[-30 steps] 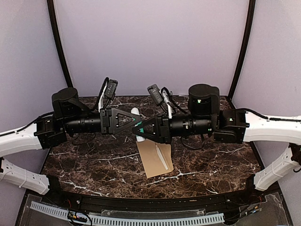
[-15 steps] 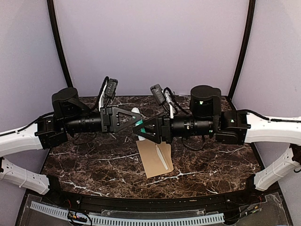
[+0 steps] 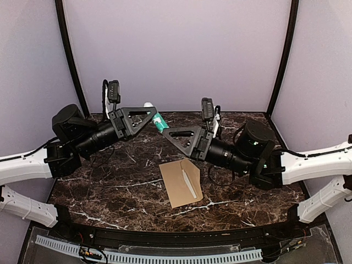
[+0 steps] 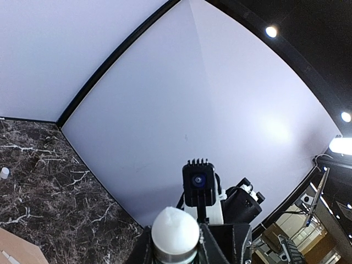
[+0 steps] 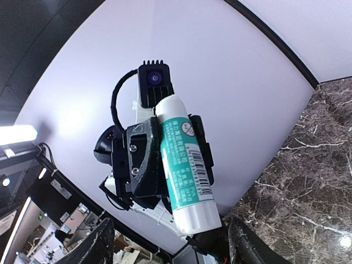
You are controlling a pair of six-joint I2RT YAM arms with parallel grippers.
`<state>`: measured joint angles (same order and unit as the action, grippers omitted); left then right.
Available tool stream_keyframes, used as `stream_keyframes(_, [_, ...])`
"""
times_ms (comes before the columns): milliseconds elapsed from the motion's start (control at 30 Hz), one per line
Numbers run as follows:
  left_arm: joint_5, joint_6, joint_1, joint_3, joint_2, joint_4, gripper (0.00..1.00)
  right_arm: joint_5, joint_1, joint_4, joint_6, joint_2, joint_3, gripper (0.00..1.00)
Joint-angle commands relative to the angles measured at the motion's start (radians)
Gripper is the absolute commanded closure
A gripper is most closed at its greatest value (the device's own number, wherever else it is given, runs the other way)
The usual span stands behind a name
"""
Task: Place the letter into the envelope and seal it
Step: Unscrew the solid glue.
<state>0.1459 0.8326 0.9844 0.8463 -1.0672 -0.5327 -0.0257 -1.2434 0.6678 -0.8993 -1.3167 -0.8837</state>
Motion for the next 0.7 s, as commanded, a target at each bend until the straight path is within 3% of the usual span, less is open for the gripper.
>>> stream_keyframes(0, [-0.042,0.000,-0.003,-0.007,0.014,-0.097,0.94,0.065,-0.006,0.198,-0.115,-0.047,-0.022,0.35])
stream_keyframes(300, [-0.034,0.004,-0.003,-0.034,0.008,-0.143,0.94,0.030,0.030,0.260,-0.208,-0.145,-0.085,0.42])
stream_keyframes(667, [-0.037,-0.009,-0.004,-0.044,0.009,-0.139,0.94,-0.033,0.050,0.312,-0.236,-0.204,-0.159,0.58])
